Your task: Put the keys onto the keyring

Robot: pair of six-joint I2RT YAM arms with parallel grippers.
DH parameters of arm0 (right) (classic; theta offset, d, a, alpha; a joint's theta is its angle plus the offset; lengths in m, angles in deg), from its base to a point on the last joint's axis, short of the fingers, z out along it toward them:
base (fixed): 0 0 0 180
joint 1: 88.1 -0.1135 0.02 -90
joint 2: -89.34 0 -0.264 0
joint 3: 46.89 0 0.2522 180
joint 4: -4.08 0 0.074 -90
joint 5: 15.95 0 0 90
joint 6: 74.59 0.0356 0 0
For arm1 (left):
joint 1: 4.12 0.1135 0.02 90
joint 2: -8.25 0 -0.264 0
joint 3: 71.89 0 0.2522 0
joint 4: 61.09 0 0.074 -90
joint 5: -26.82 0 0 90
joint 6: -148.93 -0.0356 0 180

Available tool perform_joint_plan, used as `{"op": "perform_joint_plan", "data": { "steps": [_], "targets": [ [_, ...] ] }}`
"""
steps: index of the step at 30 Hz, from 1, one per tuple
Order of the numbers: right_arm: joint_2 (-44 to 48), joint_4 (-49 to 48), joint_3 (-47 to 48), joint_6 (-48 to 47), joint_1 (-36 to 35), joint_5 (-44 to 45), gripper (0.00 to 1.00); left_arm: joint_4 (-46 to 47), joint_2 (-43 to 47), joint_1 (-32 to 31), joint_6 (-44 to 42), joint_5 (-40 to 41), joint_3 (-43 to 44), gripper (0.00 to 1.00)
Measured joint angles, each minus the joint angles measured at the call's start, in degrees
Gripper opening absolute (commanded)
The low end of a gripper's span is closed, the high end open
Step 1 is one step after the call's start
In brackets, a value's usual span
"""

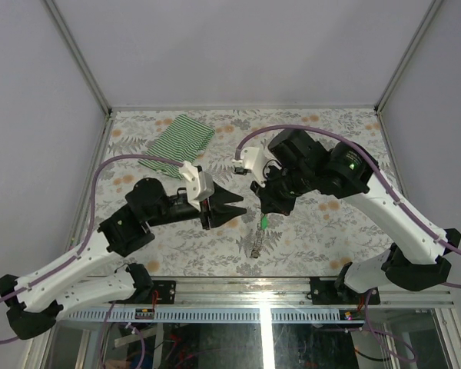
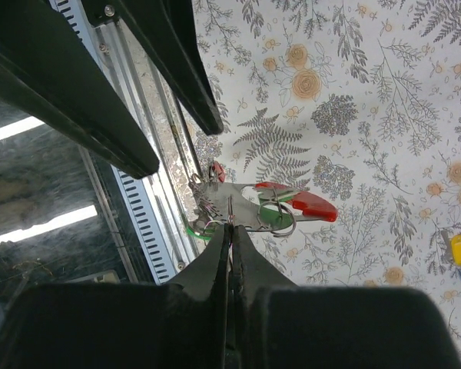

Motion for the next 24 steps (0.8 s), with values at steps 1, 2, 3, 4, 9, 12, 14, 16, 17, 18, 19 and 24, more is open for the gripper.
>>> {"op": "perform_joint_plan", "data": {
  "steps": [1, 2, 3, 4, 9, 12, 14, 16, 17, 18, 19, 24],
  "targets": [
    [0.0, 0.0, 0.0, 0.0, 0.0, 0.0, 0.00, 0.0, -0.6, 0.0, 0.0, -0.4, 0.0, 0.31],
    [0.0, 0.0, 0.0, -0.1, 0.0, 0.0, 0.00, 0.0, -1.1, 0.0, 0.0, -0.9, 0.0, 0.31],
    [0.0, 0.0, 0.0, -0.2, -0.1, -0.1, 0.00, 0.0, -1.6, 0.0, 0.0, -1.4, 0.0, 0.31],
    [0.0, 0.0, 0.0, -0.4, -0.1, -0.2, 0.00, 0.0, -2.1, 0.0, -0.1, -1.7, 0.0, 0.31],
    [0.0, -0.3, 0.0, -1.4, -0.4, -1.6, 0.00, -0.1, -4.6, 0.0, -0.7, -4.1, 0.1, 0.31],
    [0.1, -0.7, -0.1, -1.7, -0.5, -2.5, 0.00, -0.2, -5.7, 0.0, -1.2, -5.2, 0.6, 0.30],
    [0.2, -0.9, -0.4, -1.9, -0.6, -2.9, 0.00, -0.3, -6.3, 0.0, -1.4, -5.8, 1.0, 0.29],
    [0.2, -1.1, -0.8, -2.0, -0.6, -3.1, 0.00, -0.4, -6.9, 0.0, -1.6, -6.7, 1.7, 0.28],
    [0.2, -1.1, -1.0, -2.0, -0.6, -3.1, 0.00, -0.4, -7.1, 0.0, -1.6, -7.1, 2.0, 0.28],
    [0.3, -1.1, -1.2, -2.0, -0.6, -3.1, 0.00, -0.4, -7.4, 0.0, -1.7, -7.6, 2.3, 0.27],
    [0.3, -1.2, -1.4, -2.0, -0.6, -3.1, 0.00, -0.3, -7.6, 0.0, -1.8, -8.1, 2.5, 0.27],
    [0.6, -1.8, -2.2, -2.0, -0.6, -3.5, 0.00, -0.5, -8.6, 0.0, -2.3, -9.8, 3.0, 0.26]
  ]
}}
